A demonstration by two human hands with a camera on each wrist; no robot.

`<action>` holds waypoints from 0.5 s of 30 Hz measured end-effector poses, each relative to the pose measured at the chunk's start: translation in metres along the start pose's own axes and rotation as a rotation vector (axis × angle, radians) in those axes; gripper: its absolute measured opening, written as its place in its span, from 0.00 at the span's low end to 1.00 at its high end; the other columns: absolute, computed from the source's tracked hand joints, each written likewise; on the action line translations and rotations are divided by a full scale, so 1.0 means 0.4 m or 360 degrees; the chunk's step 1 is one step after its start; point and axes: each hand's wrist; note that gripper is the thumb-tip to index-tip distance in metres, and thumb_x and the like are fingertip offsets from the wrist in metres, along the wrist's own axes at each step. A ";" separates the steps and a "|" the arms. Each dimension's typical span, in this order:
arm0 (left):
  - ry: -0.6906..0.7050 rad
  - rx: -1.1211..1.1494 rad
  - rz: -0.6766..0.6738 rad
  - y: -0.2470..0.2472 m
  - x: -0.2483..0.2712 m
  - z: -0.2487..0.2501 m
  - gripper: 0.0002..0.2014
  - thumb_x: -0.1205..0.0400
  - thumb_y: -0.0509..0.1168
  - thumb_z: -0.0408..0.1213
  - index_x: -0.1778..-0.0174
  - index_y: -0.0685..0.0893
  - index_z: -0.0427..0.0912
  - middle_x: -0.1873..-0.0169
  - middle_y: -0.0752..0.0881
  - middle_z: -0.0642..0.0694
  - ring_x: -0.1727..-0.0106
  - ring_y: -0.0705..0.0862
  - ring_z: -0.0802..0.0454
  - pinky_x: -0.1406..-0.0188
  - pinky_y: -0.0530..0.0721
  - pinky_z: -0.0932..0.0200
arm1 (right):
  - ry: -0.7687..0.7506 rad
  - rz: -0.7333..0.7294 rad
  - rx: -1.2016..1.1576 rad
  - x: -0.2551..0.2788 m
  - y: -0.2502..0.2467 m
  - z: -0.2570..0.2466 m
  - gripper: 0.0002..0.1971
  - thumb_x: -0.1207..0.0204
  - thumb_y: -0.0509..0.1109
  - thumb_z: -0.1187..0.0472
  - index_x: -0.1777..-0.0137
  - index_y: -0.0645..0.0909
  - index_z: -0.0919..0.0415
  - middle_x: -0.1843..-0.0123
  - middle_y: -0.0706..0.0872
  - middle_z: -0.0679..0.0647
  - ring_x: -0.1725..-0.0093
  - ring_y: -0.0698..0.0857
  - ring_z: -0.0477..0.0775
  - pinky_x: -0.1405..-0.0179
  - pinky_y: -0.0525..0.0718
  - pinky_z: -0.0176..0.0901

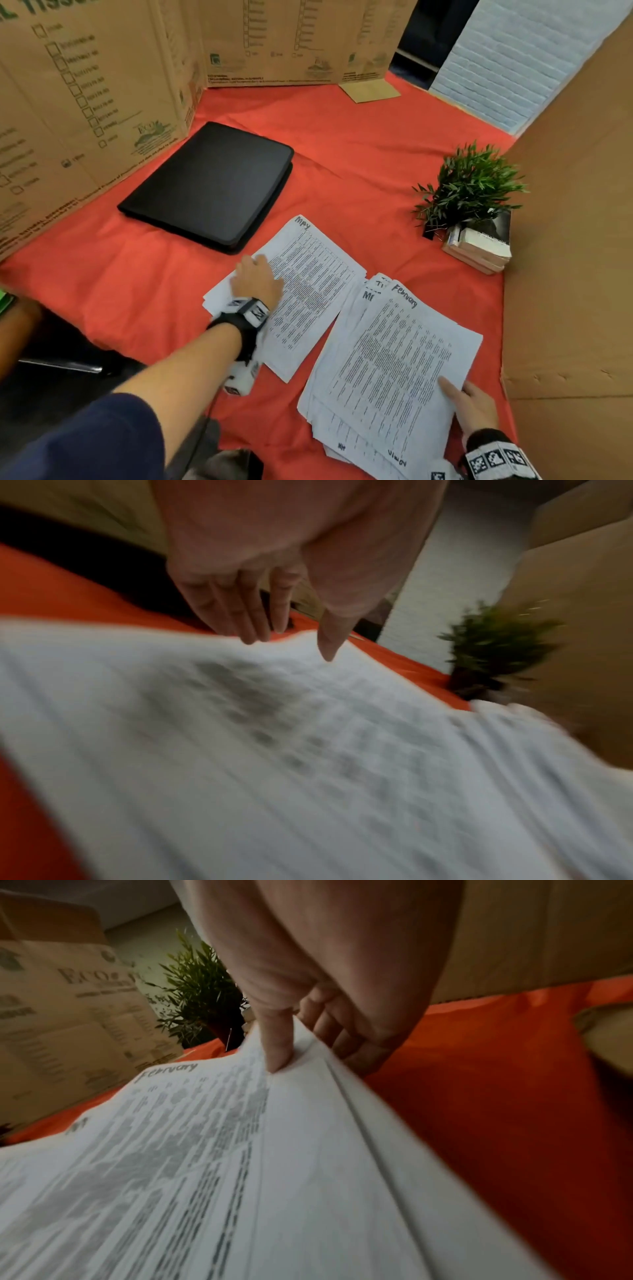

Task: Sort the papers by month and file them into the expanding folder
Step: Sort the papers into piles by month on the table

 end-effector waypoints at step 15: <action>0.0683 0.0285 -0.0451 0.081 0.122 0.164 0.11 0.17 0.67 0.41 0.40 0.85 0.45 0.42 0.84 0.48 0.41 0.82 0.49 0.40 0.82 0.50 | -0.0107 0.0299 -0.0122 0.016 0.023 -0.024 0.09 0.29 0.64 0.83 0.53 0.81 0.76 0.53 0.82 0.63 0.54 0.76 0.57 0.59 0.72 0.49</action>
Point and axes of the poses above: each hand's wrist, its own x-axis away from the middle knuckle, its own y-axis out of the palm, z = x × y
